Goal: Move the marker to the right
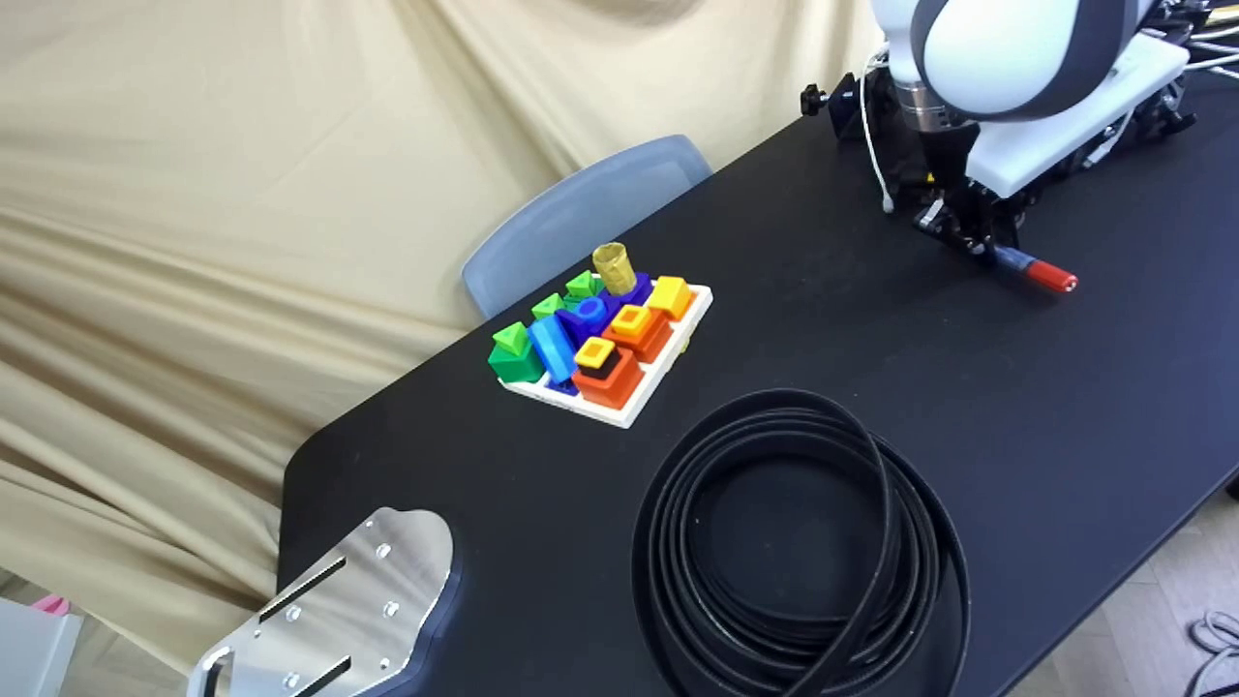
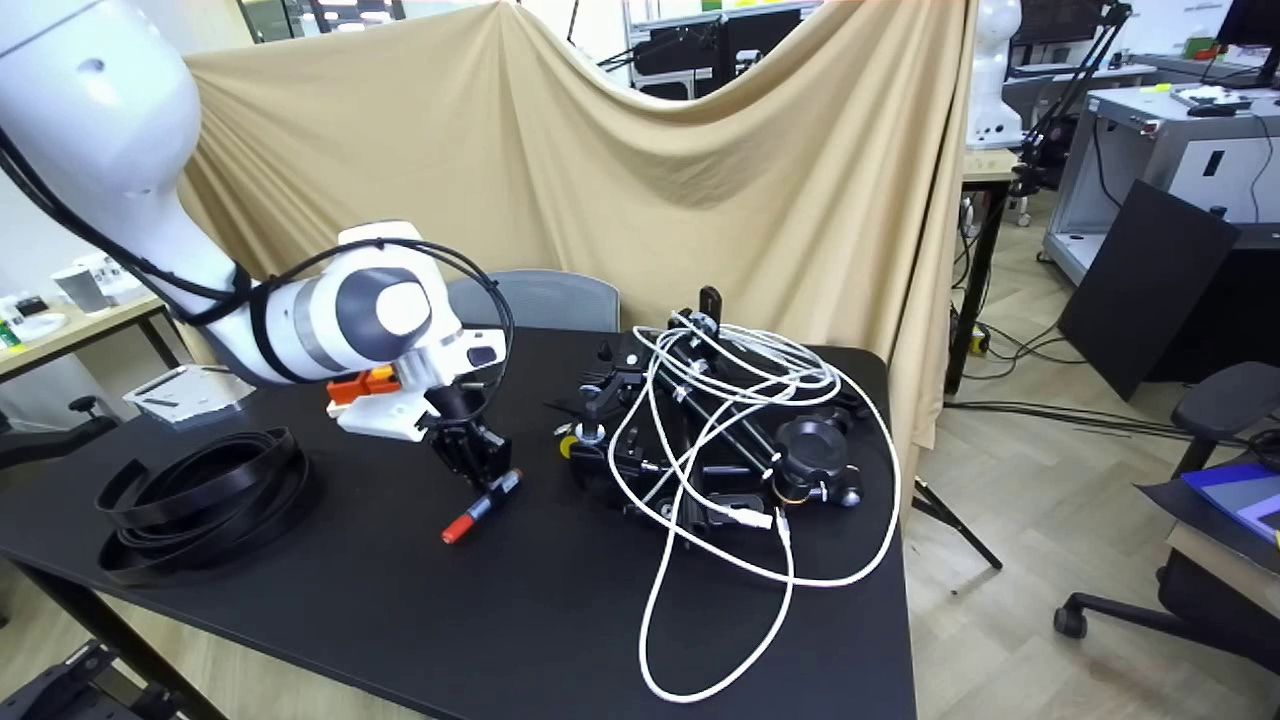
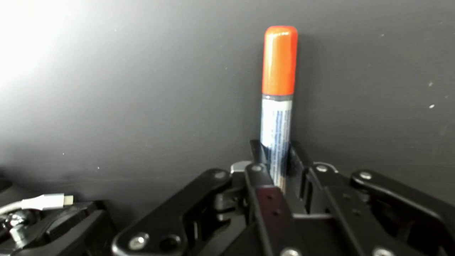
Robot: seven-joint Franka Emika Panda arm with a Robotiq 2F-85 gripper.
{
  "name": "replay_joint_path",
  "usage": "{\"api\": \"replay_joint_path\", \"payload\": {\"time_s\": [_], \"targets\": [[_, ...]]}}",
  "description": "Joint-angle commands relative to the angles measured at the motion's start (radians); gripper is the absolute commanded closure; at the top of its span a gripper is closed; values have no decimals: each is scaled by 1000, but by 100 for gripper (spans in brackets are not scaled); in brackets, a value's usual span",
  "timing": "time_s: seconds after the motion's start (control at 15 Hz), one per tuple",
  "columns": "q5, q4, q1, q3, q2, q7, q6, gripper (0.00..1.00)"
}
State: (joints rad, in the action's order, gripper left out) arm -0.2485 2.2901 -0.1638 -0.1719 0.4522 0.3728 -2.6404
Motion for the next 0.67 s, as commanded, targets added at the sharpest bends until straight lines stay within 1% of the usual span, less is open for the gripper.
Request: {"api": "replay_joint_path", "payload": {"time_s": [0.0, 0.07, 0.4, 0.47, 0.6], "targets": [[-44, -44, -26, -16, 28, 4, 5, 54], [-43, -48, -27, -13, 31, -1, 5, 53], [-9, -47, -9, 14, 17, -41, 23, 20], [-12, -44, -13, 10, 8, -36, 28, 13], [-20, -33, -23, 2, -26, -20, 39, 2]]}}
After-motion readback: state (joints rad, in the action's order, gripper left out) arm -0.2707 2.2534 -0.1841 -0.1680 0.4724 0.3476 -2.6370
